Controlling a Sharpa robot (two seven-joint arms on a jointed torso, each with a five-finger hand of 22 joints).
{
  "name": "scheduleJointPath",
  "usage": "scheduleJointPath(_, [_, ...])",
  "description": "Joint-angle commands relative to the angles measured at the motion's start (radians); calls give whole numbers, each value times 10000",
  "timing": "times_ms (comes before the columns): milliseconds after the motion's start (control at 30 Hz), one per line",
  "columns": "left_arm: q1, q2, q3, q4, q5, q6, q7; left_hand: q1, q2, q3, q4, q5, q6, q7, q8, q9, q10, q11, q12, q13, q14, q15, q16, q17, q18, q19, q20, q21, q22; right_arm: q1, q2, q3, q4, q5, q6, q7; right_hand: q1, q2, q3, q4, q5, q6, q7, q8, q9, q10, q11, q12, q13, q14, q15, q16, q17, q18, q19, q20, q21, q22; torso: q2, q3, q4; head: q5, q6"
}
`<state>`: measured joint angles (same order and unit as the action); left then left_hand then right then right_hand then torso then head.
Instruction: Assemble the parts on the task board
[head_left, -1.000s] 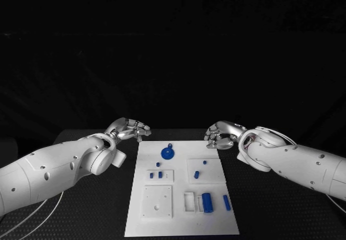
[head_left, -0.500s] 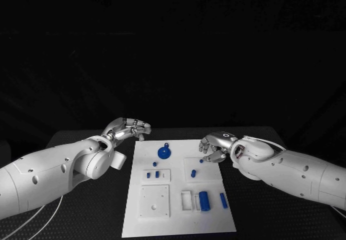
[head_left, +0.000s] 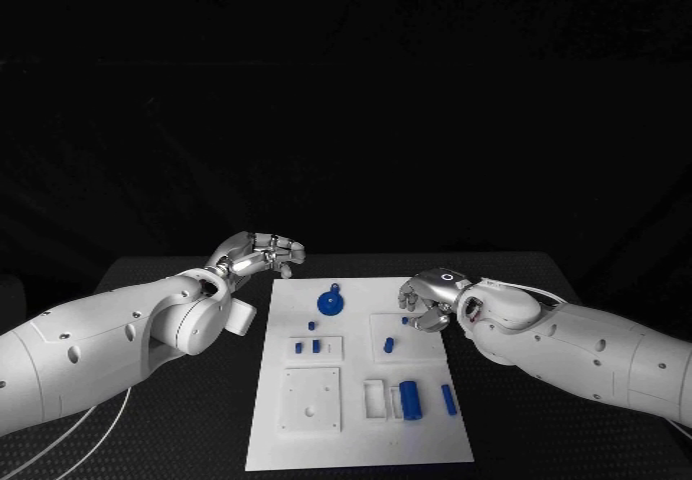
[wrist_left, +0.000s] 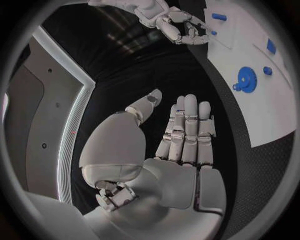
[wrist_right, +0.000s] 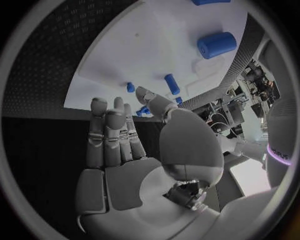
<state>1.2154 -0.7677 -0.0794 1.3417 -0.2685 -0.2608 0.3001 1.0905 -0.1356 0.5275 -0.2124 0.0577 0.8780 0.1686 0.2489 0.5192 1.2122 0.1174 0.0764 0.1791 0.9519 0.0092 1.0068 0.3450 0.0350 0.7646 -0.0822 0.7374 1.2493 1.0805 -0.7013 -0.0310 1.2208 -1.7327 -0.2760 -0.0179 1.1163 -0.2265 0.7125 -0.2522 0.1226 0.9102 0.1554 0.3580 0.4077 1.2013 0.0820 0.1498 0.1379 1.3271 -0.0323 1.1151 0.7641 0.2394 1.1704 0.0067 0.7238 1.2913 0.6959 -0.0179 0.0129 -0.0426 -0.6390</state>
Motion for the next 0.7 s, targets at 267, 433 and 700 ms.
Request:
scheduleJointPath(267, [13,-14,10,59,166,95,163,-115,25,-62,-10,51,-100,18,58,-23,-79,-15,-52,-15,24,63,-70,-1,48,-16,-19,-72,-14,-59,167,-84,-155,-718,-2,-233,100,-80,299,95,-208,152,-16,-5,34,127,-12,-136,29,-99,3,93,-55,224,124,-79,71,39,2,13,-14,27,-37])
scheduleJointPath(433, [13,-8,10,64,168,102,143,-120,36,-62,-7,53,-101,20,62,-25,-80,-15,-51,-16,33,63,-75,3,51,-9,-19,-75,-14,-193,270,-191,-207,-706,-8,-176,135,-72,493,156,-382,288,-72,48,66,236,-38,-156,66,-102,-26,152,-80,224,146,-89,87,66,4,18,-8,47,-48])
scheduleJointPath(700, [13,7,10,54,179,115,142,-126,46,-63,-5,55,-101,21,66,-27,-80,-15,-48,-17,44,62,-79,8,56,1,-19,-78,-13,-326,447,-201,-333,-792,15,-187,174,26,761,232,-573,513,-165,131,116,424,-100,-143,145,-109,-85,237,-107,224,173,-106,126,119,-1,25,-14,98,-86])
